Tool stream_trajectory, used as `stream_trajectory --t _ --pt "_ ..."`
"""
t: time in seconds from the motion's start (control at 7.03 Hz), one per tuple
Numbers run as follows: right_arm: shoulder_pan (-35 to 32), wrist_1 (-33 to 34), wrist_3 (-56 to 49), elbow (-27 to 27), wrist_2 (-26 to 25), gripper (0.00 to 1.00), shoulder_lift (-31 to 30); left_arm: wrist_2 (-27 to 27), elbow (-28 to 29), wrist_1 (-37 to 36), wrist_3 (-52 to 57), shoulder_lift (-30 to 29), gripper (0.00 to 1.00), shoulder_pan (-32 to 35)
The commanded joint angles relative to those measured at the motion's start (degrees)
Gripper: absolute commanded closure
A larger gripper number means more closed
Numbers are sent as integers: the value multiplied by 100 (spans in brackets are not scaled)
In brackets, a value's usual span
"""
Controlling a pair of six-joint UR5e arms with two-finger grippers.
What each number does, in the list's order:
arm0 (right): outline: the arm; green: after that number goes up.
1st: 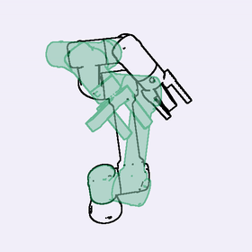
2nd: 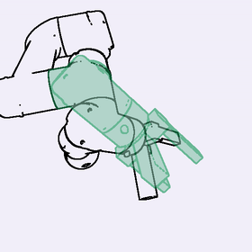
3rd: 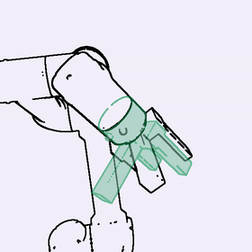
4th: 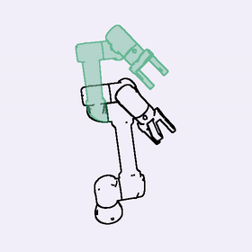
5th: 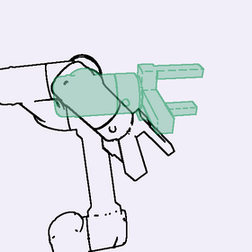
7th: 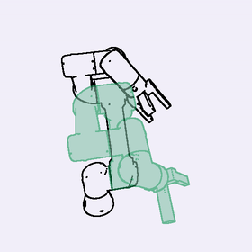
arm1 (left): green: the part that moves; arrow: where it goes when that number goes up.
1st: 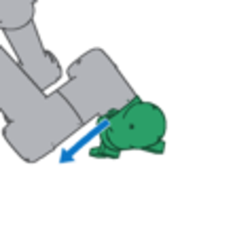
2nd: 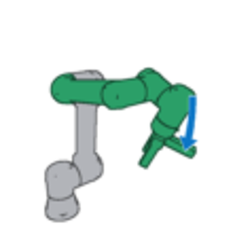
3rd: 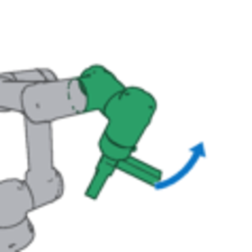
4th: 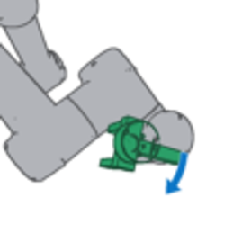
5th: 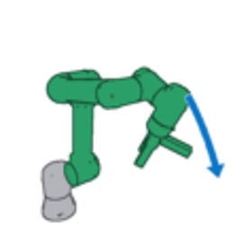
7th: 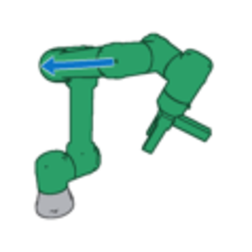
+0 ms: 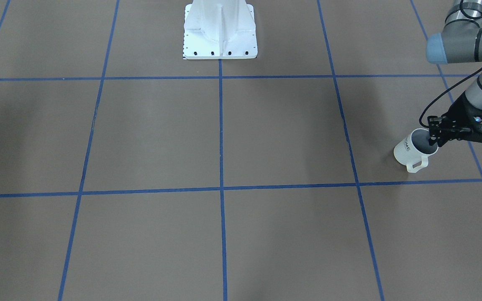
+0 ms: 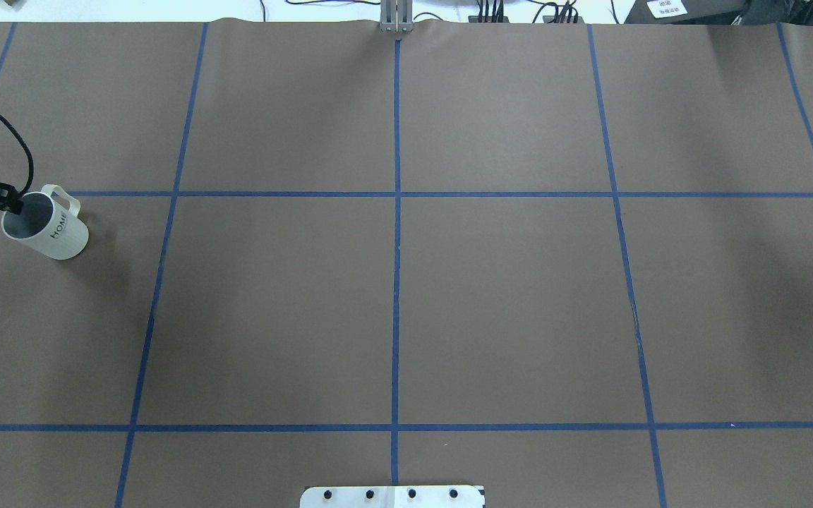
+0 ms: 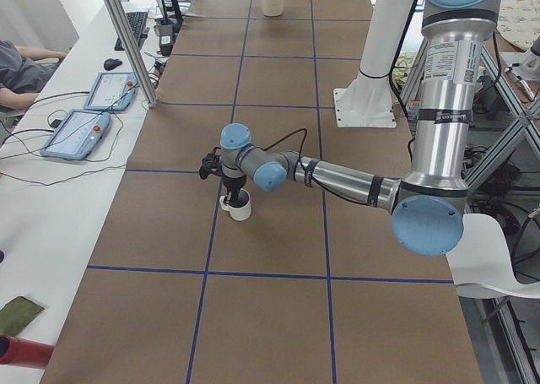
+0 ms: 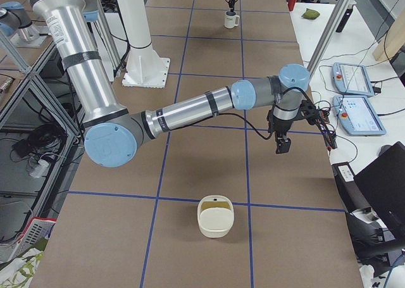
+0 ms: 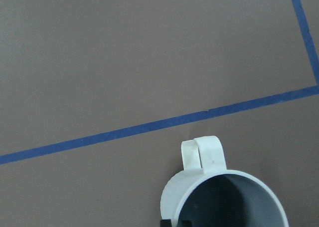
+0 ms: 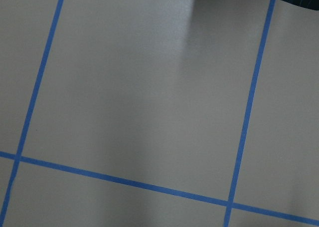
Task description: Left arm hands cup to right arm to dump lemon
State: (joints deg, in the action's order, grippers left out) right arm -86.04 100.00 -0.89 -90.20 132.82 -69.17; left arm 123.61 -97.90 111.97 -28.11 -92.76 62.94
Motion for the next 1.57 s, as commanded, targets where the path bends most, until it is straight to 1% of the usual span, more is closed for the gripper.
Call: stream_trajectory --t 0.0,0.14,0.28,0.43,0.57,0.71,0.85,1.0,1.28,1.42 --pt "-45 -24 -34 89 -54 0 -44 57 -176 -279 547 -22 0 610" --pt "-45 -41 -43 151 -80 0 -105 171 -202 -925 1475 -83 0 1023" --pt "-45 -50 -8 134 -141 0 -140 180 -272 -1306 2024 -110 0 1375" --pt "-27 -50 10 151 -290 0 -245 180 -273 -1675 2473 -128 0 1701" --pt "-27 -50 27 143 -317 0 -316 241 -264 -2062 2721 -137 0 2096" --pt "-27 -50 27 151 -318 0 -369 155 -125 -2083 3072 -32 0 2178" --pt "-27 -50 27 143 -318 0 -500 302 111 -2092 3110 64 0 2240" --pt "-27 -50 36 143 -309 0 -579 330 383 -2162 3128 65 0 2275" --pt "-18 -50 45 143 -300 0 -720 426 369 -2206 3128 92 0 2319" --pt "-18 -59 45 134 -300 0 -782 722 299 -2171 3137 92 0 2372"
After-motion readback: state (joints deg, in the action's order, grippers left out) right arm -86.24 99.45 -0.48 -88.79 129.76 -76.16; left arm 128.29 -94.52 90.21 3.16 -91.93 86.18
